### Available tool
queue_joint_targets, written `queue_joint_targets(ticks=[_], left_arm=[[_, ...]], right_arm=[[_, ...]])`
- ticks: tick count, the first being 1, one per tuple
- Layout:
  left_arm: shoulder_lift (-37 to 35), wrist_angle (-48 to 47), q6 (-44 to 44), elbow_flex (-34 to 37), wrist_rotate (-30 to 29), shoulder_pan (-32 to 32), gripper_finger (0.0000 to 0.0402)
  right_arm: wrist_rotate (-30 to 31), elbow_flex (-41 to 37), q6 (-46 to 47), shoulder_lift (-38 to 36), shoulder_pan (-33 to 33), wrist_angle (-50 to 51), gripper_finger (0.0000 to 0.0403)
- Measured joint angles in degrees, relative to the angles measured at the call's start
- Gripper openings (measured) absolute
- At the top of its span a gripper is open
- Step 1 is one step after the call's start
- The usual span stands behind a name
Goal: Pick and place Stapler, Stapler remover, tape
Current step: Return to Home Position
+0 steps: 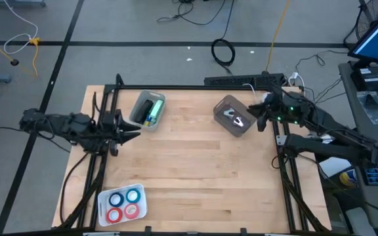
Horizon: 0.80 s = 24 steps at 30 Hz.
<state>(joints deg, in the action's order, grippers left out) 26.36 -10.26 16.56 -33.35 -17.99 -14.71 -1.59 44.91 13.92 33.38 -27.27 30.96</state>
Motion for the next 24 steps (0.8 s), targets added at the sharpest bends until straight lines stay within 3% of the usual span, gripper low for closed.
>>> queue_joint_targets(ticks=[4,12,19,24], left_arm=[[-4.9,0.5,-1.3,3.9,-3.0,-2.5,0.0120],[-11.5,3.2,-1.5,10.9,-2.6,-3.4,0.0120],[-11.3,22.4,-1.8,22.7,-1.3,-2.2,0.0120],[-9.5,31.9,-1.0,28.2,1.9,0.2,0.0120]], right_arm=[[0.0,-3.2,0.0,-4.5,0.0,0.2,0.0086],[-0.2,-4.1,-2.7,-12.4,0.0,0.2,0.0086],[-0.4,-4.1,-2.8,-14.2,0.0,1.9,0.0086],[-10.1,-7.5,-1.4,-14.2,0.0,-6.0,0.0085]])
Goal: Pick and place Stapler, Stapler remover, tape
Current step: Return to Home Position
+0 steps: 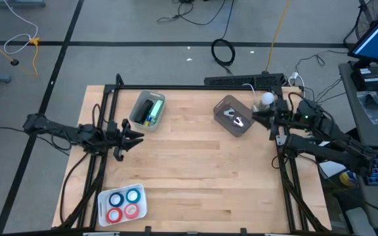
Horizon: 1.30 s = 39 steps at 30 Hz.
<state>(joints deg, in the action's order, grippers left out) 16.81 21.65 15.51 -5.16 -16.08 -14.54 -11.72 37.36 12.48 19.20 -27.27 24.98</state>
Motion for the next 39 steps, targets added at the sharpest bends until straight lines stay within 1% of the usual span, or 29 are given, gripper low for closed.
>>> queue_joint_targets(ticks=[1,2,4,7,11,14,19,22,26,33,36,39], left_arm=[[0.5,0.1,0.1,0.1,0.0,0.6,0.0120],[0.9,0.3,0.1,0.1,0.0,1.3,0.0120],[0.9,0.3,0.0,0.1,0.1,3.0,0.0120],[0.3,-0.1,-0.3,0.1,1.3,5.4,0.0120],[-1.8,-0.9,-0.7,0.0,5.3,8.1,0.0120],[-4.0,-3.3,-0.9,0.0,7.6,9.6,0.0120],[-7.6,-7.3,-1.0,0.0,7.6,10.9,0.0120],[-8.4,-9.8,-0.8,0.0,7.6,11.1,0.0120],[-7.6,-12.3,0.8,0.0,7.2,11.1,0.0120],[-6.7,-14.2,0.9,0.0,4.3,11.1,0.0120],[-6.7,-16.2,-0.3,0.0,4.0,11.1,0.0120],[-6.7,-17.0,-1.8,0.0,4.0,11.1,0.0120]], right_arm=[[-2.4,-1.5,0.4,0.0,0.0,-2.2,0.0084],[-3.5,-2.9,1.0,0.0,0.0,-3.9,0.0084],[-3.1,-5.2,2.3,0.0,0.0,-5.3,0.0085],[0.2,-7.1,2.5,-0.2,0.0,-4.7,0.0086],[5.5,-7.3,1.6,-1.7,0.0,-4.0,0.0085],[5.8,-7.3,1.3,-4.4,0.0,-2.4,0.0084],[6.9,-7.3,3.1,-11.3,0.0,4.9,0.0084],[7.2,-7.5,4.0,-15.0,0.0,5.2,0.0084],[7.2,-11.2,4.3,-17.6,0.0,0.6,0.0084],[7.2,-25.7,8.3,-17.6,0.0,-16.9,0.0084],[7.2,-29.4,9.8,-17.6,0.0,-19.4,0.0084],[7.3,-31.0,10.3,-17.5,0.0,-21.4,0.0084]])
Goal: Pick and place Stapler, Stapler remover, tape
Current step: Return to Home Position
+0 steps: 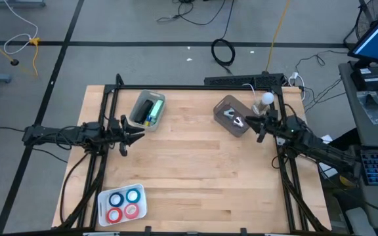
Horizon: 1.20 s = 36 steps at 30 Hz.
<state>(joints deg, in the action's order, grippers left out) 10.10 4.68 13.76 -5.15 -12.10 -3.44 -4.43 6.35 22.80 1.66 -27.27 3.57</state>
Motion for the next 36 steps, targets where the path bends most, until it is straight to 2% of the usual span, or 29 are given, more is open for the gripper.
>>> queue_joint_targets(ticks=[3,9,14,20,25,30,36], left_arm=[[0.0,-0.2,-0.5,0.0,-2.1,0.0,0.0120],[-0.1,3.8,-1.3,1.9,-10.5,0.0,0.0120],[-2.1,4.5,-4.6,2.2,-8.9,0.0,0.0120],[-7.9,-5.1,-2.7,2.3,-7.0,0.0,0.0120],[-9.8,-5.8,-5.6,2.3,-2.1,0.0,0.0120],[-9.8,-5.7,-4.8,2.9,-0.7,0.0,0.0120],[-9.8,-4.5,-6.5,3.4,0.2,0.0,0.0120]], right_arm=[[0.2,-0.3,-1.2,0.0,0.0,0.1,0.0084],[1.8,0.2,-3.3,0.0,-0.2,1.1,0.0084],[1.7,1.5,-4.3,0.0,-0.2,4.9,0.0084],[1.6,4.6,-5.1,-0.1,-0.2,15.3,0.0084],[3.1,5.2,-6.2,-1.1,-0.1,15.2,0.0084],[8.5,5.2,-6.4,-1.4,-0.2,15.6,0.0084],[8.7,5.2,-7.3,-1.4,0.0,15.1,0.0084]])
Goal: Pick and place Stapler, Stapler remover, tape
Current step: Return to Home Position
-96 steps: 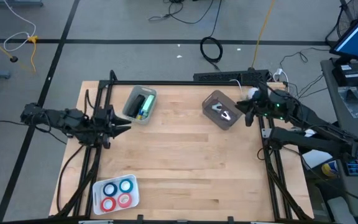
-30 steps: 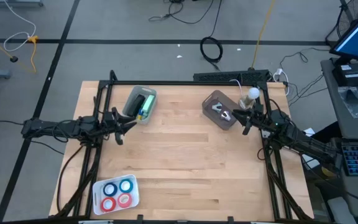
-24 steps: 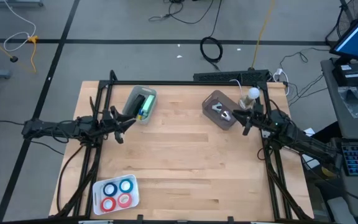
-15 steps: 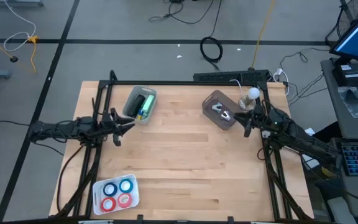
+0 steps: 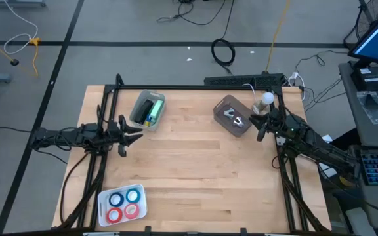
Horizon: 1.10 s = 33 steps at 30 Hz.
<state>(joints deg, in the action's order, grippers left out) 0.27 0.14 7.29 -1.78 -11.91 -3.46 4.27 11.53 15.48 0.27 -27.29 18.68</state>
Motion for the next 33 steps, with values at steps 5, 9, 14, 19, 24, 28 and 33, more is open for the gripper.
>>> queue_joint_targets(ticks=[5,9,14,19,24,28,33], left_arm=[[0.1,0.0,-0.8,0.0,-0.3,0.0,0.0120],[0.1,0.1,0.2,0.0,-0.4,0.0,0.0120],[0.1,0.2,2.0,0.1,-0.6,0.0,0.0120],[0.1,0.2,1.9,0.1,-0.6,0.0,0.0120],[0.1,0.2,2.0,0.1,-0.6,0.0,0.0120],[0.1,0.2,1.9,0.1,-0.6,0.0,0.0120],[0.1,0.2,1.9,0.1,-0.6,0.0,0.0120]], right_arm=[[0.2,0.0,-3.5,0.0,0.0,-1.1,0.0084],[0.2,0.0,-5.9,0.0,0.0,0.0,0.0084],[0.2,0.0,-7.6,0.0,0.0,-0.8,0.0084],[0.2,0.0,-9.3,0.0,0.0,-1.7,0.0084],[0.2,0.0,-10.6,0.0,0.0,-3.9,0.0084],[0.2,0.0,-7.7,0.0,0.0,-4.0,0.0084],[0.2,0.0,-4.4,0.0,0.0,-4.0,0.0084]])
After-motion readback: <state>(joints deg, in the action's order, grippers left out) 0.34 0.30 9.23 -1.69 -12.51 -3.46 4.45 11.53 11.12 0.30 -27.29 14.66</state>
